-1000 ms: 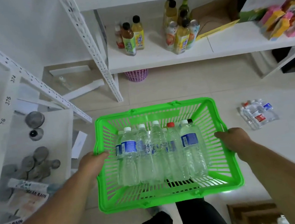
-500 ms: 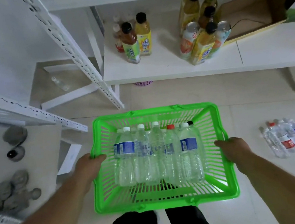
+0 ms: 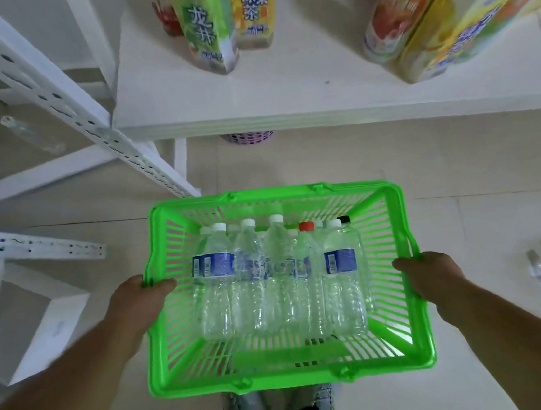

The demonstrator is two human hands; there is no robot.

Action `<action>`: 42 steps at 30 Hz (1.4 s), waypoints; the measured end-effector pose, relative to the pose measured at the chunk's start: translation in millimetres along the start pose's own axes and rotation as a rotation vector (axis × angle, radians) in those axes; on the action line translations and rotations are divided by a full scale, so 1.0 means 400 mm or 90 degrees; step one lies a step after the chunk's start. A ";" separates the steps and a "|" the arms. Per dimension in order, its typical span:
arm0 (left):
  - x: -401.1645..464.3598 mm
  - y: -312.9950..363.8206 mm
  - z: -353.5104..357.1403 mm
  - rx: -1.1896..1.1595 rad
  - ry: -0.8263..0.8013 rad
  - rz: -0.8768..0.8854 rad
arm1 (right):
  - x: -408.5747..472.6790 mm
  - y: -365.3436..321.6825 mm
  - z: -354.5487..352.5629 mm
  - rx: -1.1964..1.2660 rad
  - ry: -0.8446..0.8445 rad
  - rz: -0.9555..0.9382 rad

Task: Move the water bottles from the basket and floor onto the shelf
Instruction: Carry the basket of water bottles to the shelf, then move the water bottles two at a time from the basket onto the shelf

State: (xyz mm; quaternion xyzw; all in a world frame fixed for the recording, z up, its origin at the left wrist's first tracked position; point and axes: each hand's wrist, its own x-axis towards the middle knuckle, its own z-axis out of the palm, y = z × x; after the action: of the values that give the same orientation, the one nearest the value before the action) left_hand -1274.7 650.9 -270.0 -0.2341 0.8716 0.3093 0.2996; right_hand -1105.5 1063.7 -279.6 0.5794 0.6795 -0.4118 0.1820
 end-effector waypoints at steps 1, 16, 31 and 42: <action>0.031 -0.001 0.020 0.001 -0.001 0.004 | 0.031 -0.001 0.021 0.000 0.001 0.001; 0.356 -0.046 0.217 0.007 0.010 0.008 | 0.305 -0.016 0.234 -0.012 0.018 0.009; 0.227 0.040 0.311 0.118 -0.012 0.227 | 0.069 -0.221 0.477 -0.097 -0.121 -0.130; 0.383 -0.047 0.413 0.120 -0.143 -0.012 | 0.183 -0.333 0.758 -0.204 -0.220 -0.093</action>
State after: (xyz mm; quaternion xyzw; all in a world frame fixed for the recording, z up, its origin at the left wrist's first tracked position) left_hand -1309.8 715.9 -483.7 -0.1771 0.8554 0.2477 0.4190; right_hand -1319.1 878.0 -466.6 0.4133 0.7350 -0.4040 0.3547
